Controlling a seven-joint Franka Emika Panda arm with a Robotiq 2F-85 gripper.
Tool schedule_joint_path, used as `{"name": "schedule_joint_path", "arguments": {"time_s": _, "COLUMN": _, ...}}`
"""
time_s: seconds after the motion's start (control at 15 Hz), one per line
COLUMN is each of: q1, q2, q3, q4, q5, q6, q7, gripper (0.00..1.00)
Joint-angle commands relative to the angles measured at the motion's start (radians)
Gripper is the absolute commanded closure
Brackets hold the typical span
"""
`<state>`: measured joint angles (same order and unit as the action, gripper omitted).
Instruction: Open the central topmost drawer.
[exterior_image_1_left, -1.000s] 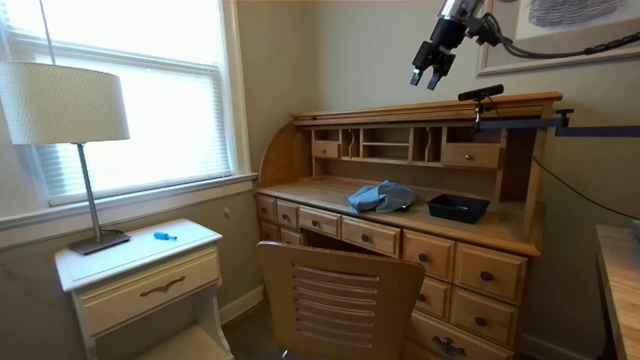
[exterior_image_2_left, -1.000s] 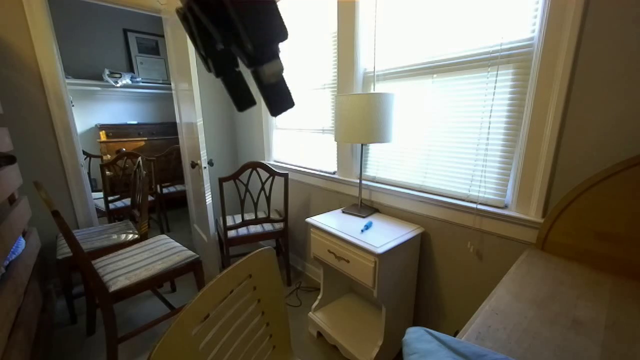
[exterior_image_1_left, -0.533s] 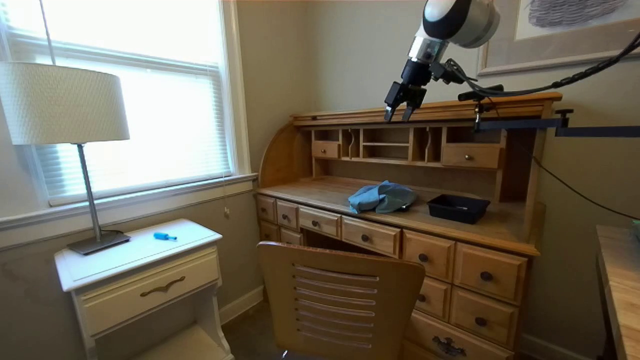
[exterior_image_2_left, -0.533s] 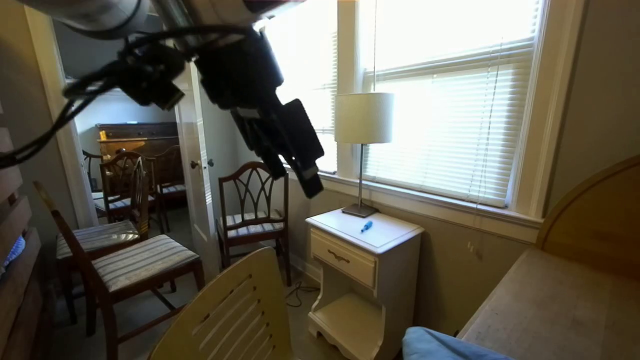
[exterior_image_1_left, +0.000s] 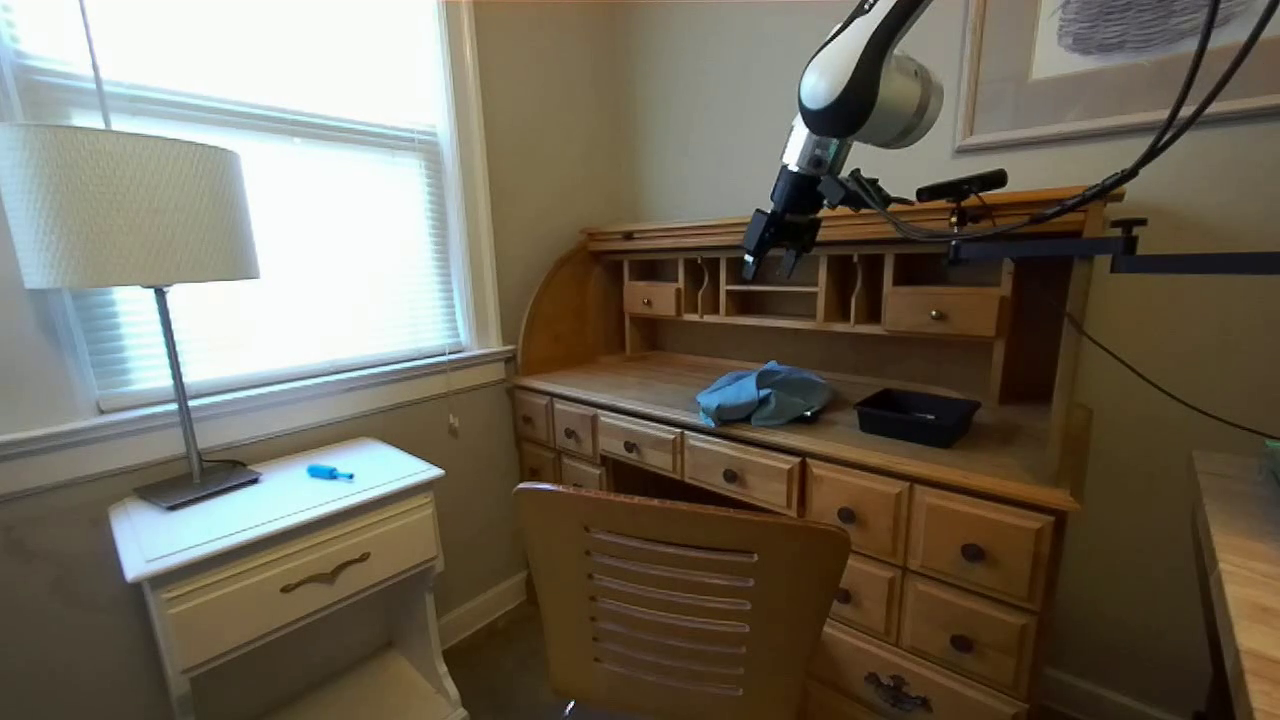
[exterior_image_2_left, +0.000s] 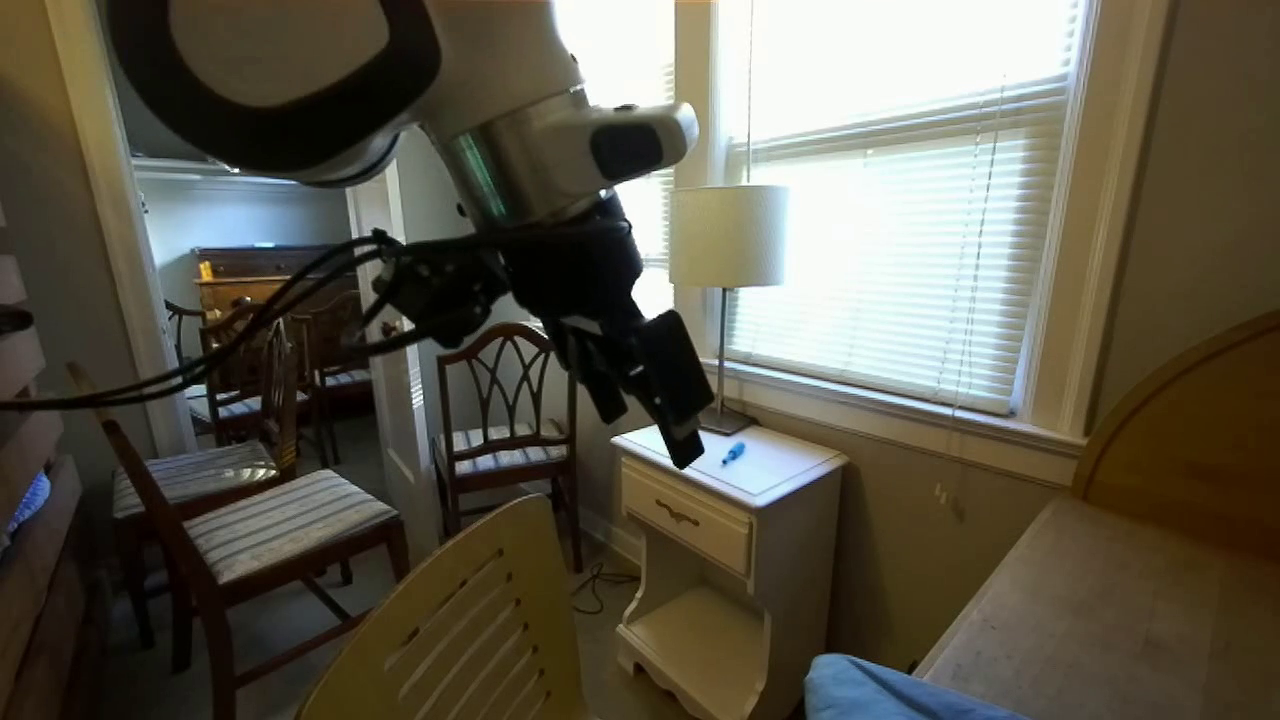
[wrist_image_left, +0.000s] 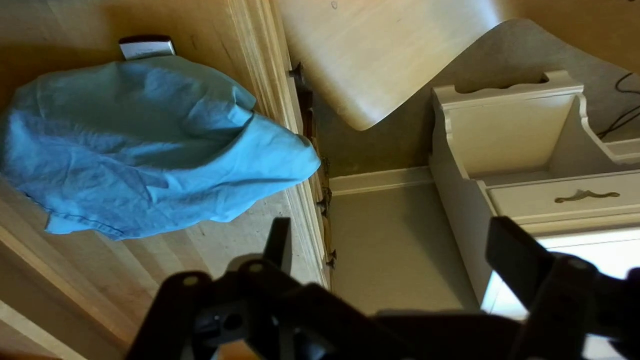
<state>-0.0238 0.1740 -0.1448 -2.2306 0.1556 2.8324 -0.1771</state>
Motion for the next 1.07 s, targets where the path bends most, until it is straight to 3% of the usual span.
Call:
{"name": "schedule_joint_path", "arguments": {"time_s": 0.0, "q1": -0.036, "q2": -0.002, "q3": 0.036, "q4": 0.001, "q5": -0.021, "q6": 0.0, "q7": 0.018, "gripper": 0.0}}
{"name": "schedule_joint_path", "arguments": {"time_s": 0.13, "q1": -0.038, "q2": 0.008, "q3": 0.046, "q4": 0.007, "q5": 0.004, "q6": 0.022, "q7": 0.015, "gripper": 0.0}}
{"name": "schedule_joint_path", "arguments": {"time_s": 0.4, "q1": -0.031, "q2": 0.15, "q3": 0.079, "q4": 0.109, "q5": -0.006, "q6": 0.012, "q7": 0.06, "gripper": 0.0}}
{"name": "schedule_joint_path", "arguments": {"time_s": 0.8, "q1": -0.021, "q2": 0.415, "q3": 0.126, "q4": 0.324, "q5": -0.046, "q6": -0.04, "q7": 0.082, "gripper": 0.0}}
{"name": "schedule_joint_path", "arguments": {"time_s": 1.0, "q1": -0.001, "q2": 0.554, "q3": 0.097, "q4": 0.461, "q5": -0.074, "q6": -0.03, "q7": 0.127, "gripper": 0.0}}
